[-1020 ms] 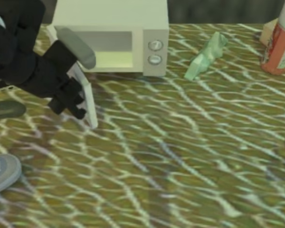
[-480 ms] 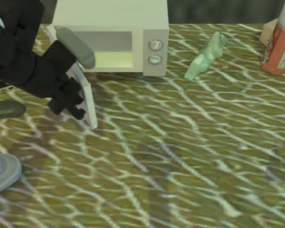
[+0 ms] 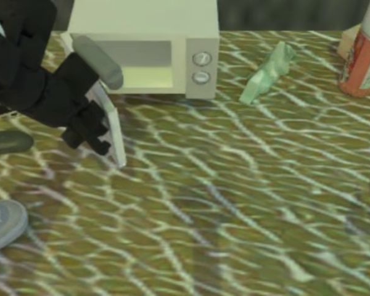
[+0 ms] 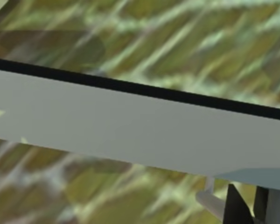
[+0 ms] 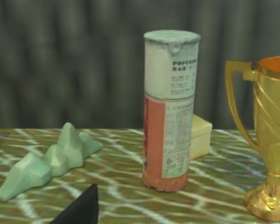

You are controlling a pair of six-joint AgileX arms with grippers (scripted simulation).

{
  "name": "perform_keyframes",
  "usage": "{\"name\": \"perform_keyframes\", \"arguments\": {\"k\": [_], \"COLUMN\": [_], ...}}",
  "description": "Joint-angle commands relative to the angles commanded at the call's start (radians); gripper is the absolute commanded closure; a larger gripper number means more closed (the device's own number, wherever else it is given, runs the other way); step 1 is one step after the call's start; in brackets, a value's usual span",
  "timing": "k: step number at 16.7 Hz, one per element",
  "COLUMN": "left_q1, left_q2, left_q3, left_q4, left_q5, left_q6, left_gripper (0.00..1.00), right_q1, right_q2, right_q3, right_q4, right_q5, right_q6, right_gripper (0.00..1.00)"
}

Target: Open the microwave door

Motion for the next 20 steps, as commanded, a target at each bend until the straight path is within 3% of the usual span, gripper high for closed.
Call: {"name": "perform_keyframes", "arguments": {"k": [10, 20], "left_q1": [0.000, 0.094], "left_q2": [0.004, 0.002], "left_q3": [-0.002, 0.010], "left_q4": [-0.002, -0.086], "left_q5": [0.004, 0.092], "left_q6": [0.003, 0.225], "left_gripper": [1.00, 1.00], "right_q1": [0.000, 0.000], "right_q2": [0.000, 0.000], "right_q3": [0.000, 0.000], "right_q4": [0.000, 0.000], "right_q5": [0.000, 0.000], "right_q6": [0.000, 0.000], "right_gripper": [0.00, 0.00]}}
